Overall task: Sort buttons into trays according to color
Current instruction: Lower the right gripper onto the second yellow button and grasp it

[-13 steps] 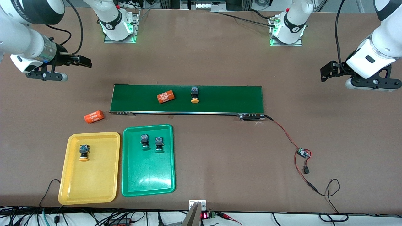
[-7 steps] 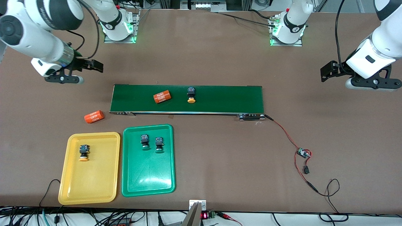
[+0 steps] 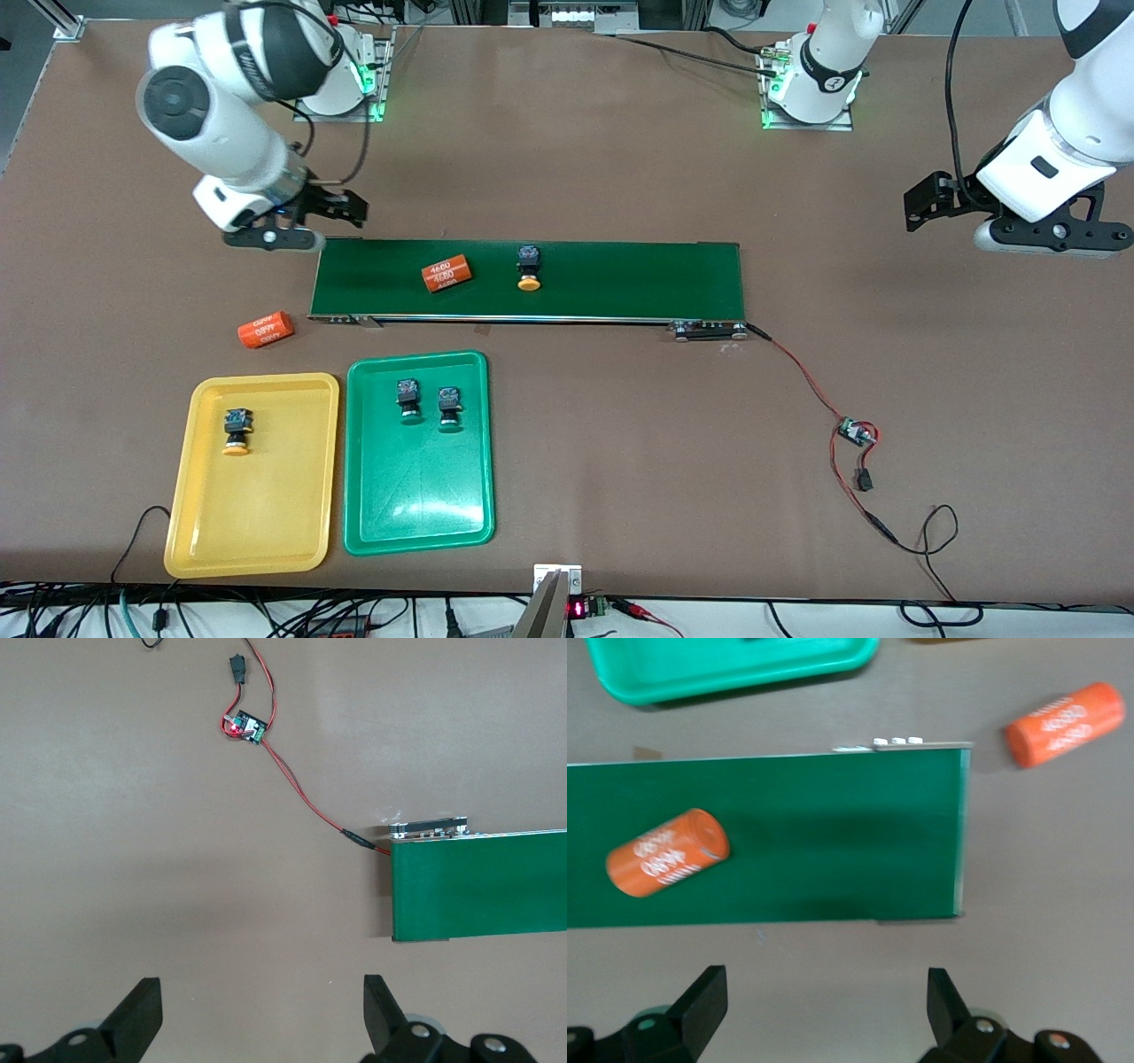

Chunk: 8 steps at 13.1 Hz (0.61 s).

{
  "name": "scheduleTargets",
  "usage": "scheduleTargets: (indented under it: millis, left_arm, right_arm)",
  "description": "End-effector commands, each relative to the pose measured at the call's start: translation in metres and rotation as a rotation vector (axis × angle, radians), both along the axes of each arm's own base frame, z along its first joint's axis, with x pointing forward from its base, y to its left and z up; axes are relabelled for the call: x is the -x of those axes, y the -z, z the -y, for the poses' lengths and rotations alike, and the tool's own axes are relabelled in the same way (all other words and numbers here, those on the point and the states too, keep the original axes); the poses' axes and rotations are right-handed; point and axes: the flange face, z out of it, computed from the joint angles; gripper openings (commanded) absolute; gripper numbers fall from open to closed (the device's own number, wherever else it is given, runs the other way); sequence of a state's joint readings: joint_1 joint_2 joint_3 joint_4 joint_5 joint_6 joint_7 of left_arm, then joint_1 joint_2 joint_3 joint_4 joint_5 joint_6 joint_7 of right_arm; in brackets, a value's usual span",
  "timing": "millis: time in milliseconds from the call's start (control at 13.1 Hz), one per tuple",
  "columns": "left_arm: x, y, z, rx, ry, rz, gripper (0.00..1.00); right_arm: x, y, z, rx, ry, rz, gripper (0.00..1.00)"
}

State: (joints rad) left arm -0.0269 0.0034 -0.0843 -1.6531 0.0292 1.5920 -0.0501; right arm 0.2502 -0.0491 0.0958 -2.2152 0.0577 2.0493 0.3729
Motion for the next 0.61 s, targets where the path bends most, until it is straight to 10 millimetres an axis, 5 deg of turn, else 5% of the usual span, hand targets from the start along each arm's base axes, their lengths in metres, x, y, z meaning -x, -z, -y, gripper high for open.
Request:
scheduleTargets:
  millis: [0, 532]
  left_arm:
    - [-0.001, -0.006, -0.001, 0.014, 0.002, -0.006, 1.0]
    - [-0.001, -0.005, -0.001, 0.014, 0.002, -0.008, 1.0]
  right_arm:
    - [-0.005, 0.023, -0.027, -0.009, 0.044, 0.012, 1.0]
    - [-0.006, 0.066, -0.077, -0.035, -0.001, 0.065, 1.0]
